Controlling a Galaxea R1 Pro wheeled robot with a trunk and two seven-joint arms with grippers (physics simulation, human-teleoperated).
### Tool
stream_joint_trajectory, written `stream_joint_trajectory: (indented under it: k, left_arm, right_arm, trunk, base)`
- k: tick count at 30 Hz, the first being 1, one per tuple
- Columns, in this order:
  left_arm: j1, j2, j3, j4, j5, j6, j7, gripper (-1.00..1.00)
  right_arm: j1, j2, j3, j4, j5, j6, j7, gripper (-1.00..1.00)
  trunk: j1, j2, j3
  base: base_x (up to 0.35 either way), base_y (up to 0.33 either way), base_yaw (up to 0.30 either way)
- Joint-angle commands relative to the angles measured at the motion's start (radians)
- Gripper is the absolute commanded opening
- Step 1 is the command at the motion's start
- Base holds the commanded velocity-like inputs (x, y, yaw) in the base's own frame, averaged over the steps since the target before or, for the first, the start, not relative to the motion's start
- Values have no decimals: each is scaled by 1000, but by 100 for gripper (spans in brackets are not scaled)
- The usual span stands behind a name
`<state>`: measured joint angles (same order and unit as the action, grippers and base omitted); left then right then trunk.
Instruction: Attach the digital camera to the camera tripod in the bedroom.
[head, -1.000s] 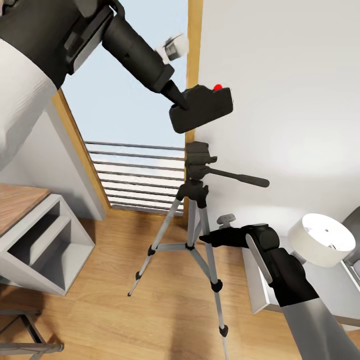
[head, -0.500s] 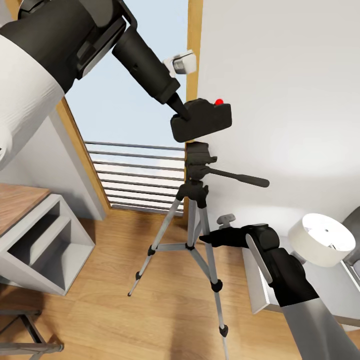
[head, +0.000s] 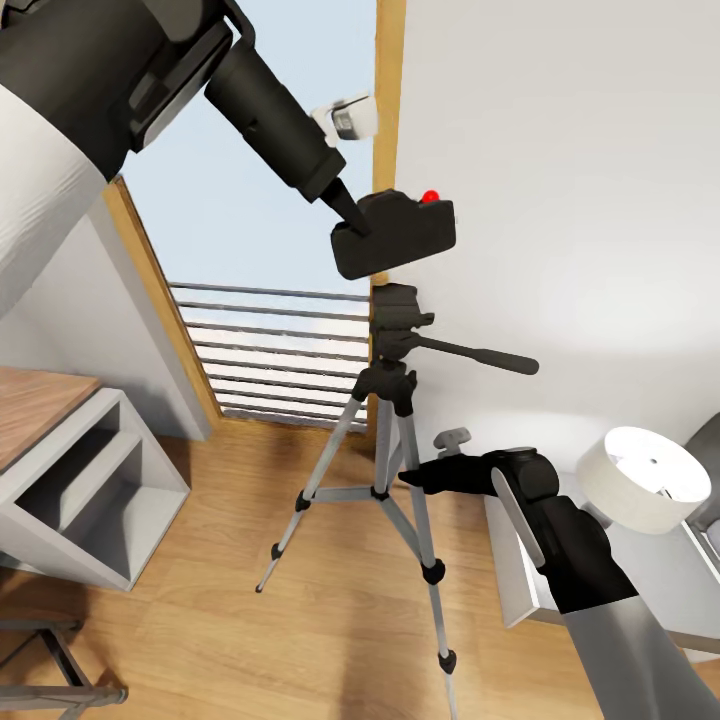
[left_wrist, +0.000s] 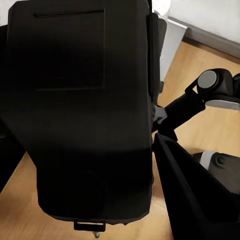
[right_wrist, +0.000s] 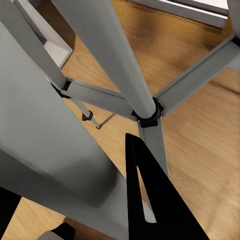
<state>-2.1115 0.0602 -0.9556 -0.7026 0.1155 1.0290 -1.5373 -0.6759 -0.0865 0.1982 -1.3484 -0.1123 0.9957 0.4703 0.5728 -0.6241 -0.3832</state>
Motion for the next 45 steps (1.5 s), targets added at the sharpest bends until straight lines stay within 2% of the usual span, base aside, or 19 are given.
stream_joint_trajectory:
  k: [1, 4, 8, 18, 29, 45]
  left_arm:
    - [-2, 6, -7, -5, 11, 7, 0, -100]
    - [-2, 16, -12, -15, 27, 7, 1, -100]
    - [-2, 18, -15, -15, 44, 7, 3, -100]
    - [-2, 12, -35, -18, 46, 5, 12, -100]
    - [-2, 10, -108, -39, 36, 1, 15, -100]
    - [-2, 10, -113, -72, 33, 0, 18, -100]
  right_arm:
    - [-1, -1, 1, 34, 8, 3, -6, -100]
    - [-1, -1, 1, 34, 8, 3, -6, -100]
    - [-1, -1, 1, 34, 8, 3, -6, -100]
    - [-1, -1, 1, 34, 8, 3, -5, -100]
    - [-1, -1, 1, 34, 8, 3, -4, -100]
    - [-1, -1, 1, 34, 9, 6, -2, -100]
  trunk:
    - [1, -1, -2]
    - [1, -1, -2]
    - [1, -1, -2]
    - [1, -1, -2]
    - [1, -1, -2]
    - [1, -1, -2]
  base:
    - [0, 0, 0]
    - [0, 0, 0]
    - [0, 0, 0]
    - [0, 0, 0]
    - [0, 0, 0]
    - [0, 0, 0]
